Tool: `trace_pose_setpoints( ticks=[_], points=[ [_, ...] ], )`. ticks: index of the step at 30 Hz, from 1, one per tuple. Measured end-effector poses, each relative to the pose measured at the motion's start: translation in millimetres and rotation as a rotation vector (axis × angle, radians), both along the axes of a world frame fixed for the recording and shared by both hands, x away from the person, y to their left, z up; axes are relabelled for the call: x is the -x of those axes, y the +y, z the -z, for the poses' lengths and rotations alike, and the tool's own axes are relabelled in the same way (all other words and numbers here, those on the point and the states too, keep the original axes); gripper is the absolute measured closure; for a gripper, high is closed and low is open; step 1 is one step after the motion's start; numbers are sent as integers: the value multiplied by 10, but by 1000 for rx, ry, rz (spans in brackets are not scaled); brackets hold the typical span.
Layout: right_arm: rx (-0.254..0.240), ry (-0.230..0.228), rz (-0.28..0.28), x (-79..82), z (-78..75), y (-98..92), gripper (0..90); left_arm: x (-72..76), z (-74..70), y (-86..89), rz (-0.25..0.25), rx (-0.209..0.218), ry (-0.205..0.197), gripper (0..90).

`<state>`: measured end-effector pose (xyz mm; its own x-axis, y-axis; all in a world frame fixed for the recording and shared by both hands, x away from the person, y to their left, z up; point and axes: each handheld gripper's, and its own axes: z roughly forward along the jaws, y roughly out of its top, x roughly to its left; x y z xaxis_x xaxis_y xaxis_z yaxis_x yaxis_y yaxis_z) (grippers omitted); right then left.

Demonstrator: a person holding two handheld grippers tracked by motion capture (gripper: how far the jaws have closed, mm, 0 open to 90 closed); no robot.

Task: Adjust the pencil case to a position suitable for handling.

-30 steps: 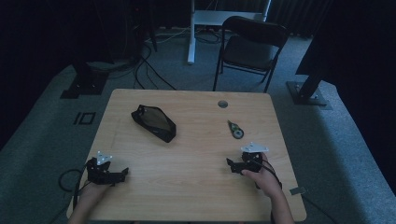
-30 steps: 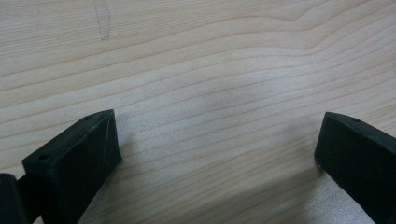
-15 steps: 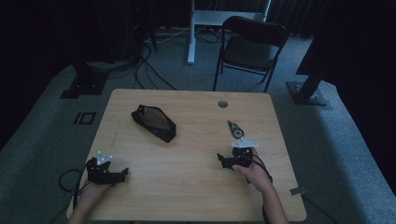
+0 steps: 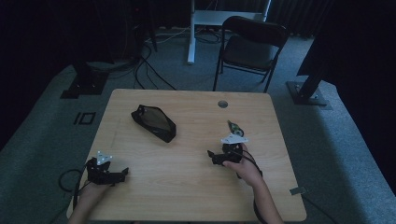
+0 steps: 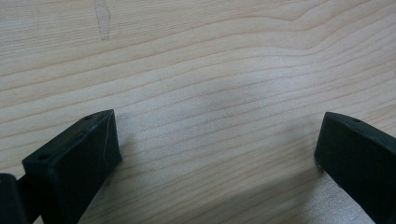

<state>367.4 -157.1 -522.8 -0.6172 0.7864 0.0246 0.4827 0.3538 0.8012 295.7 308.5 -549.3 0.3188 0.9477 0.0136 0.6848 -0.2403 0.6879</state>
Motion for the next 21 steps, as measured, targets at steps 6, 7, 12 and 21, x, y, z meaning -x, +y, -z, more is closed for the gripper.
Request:
trace_pose_setpoints(
  ticks=[6,7,12,21],
  points=[
    [-4,-4,-20,-47,-21,128,161,0,0,0,0,0,0,2],
    [-5,-5,-24,-54,-23,147,161,0,0,0,0,0,0,2],
    [-3,-5,-48,-98,-52,287,161,0,-1,0,0,0,1,2],
    [-10,-10,-91,-175,-80,548,169,0,-1,1,1,-1,2,2]
  ],
)
